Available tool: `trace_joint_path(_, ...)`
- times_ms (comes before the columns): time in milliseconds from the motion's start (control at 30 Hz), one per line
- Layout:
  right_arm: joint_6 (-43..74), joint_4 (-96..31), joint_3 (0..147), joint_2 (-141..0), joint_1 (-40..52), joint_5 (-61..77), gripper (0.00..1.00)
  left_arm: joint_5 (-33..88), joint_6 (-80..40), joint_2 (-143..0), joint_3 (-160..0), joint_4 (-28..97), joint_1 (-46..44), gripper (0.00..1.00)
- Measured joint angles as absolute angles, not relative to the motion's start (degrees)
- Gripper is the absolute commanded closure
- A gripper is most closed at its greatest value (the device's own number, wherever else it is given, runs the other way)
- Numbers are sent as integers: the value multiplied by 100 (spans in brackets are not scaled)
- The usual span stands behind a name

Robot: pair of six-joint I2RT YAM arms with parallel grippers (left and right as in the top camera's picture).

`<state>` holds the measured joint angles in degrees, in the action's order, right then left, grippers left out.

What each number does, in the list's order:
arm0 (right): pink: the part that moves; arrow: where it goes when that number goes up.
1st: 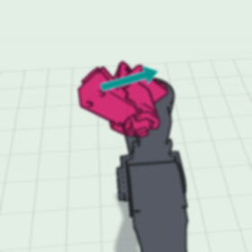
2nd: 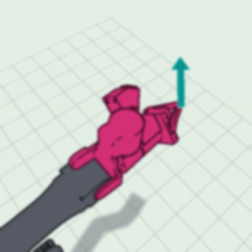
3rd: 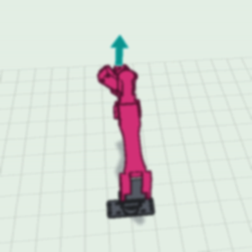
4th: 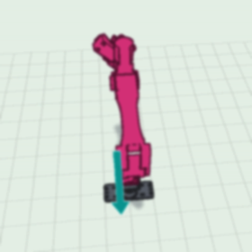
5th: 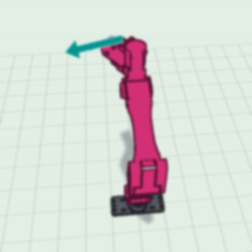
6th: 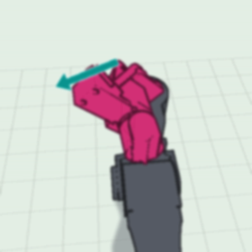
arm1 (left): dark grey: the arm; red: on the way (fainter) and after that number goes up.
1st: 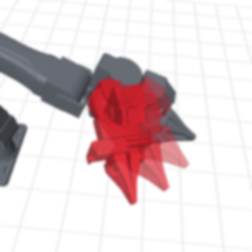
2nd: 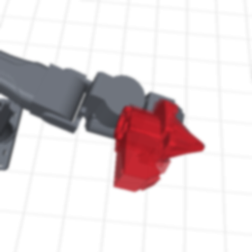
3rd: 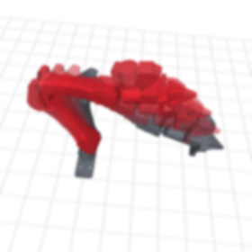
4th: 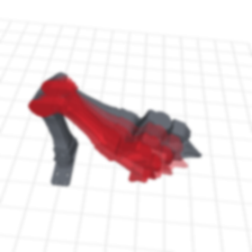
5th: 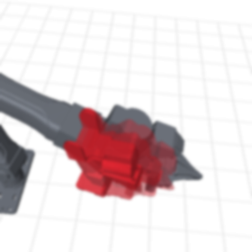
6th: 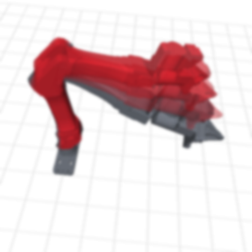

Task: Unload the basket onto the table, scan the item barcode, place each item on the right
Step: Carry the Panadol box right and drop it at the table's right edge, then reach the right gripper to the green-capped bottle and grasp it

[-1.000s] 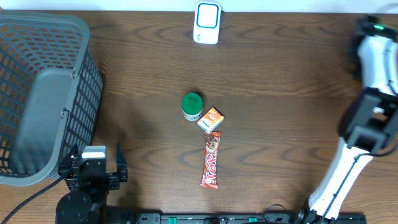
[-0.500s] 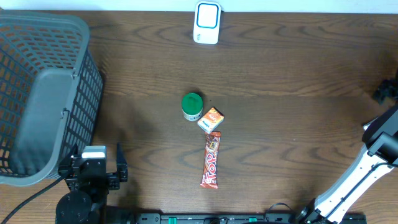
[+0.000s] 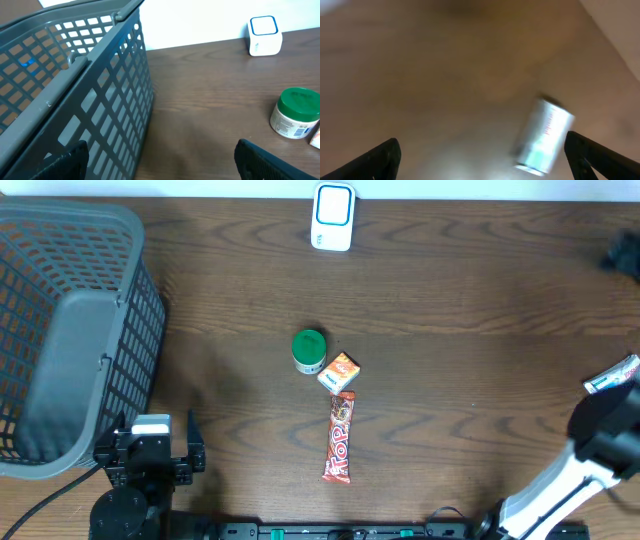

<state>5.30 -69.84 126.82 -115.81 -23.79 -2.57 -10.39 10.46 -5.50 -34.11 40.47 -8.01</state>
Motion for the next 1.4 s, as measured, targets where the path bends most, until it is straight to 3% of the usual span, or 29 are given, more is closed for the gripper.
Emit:
trace_joint_path(200,-257,-7970,12822,-10930,-414,1179,1,-1041,1046,-550,-3411,4049,-801,8)
trace_joint_path(400,-178,-8267,12313,-11155,1256,1500,1,-1041,1046,-550,-3411,4049,-801,8)
trace_joint_path(700,910,-7330,11343,-11244,3236,1120,1,-1039,1046,-550,-3411,4049,-801,8)
trace_joint_path(967,2939,-6834,11150,-11605,3699,742,1,-1039,1046,-550,-3411,4049,-801,8)
trace_joint_path(1400,3909,-6748,11153,-11758,3933,860,1,-1039,1046,-550,-3411,4049,-801,8)
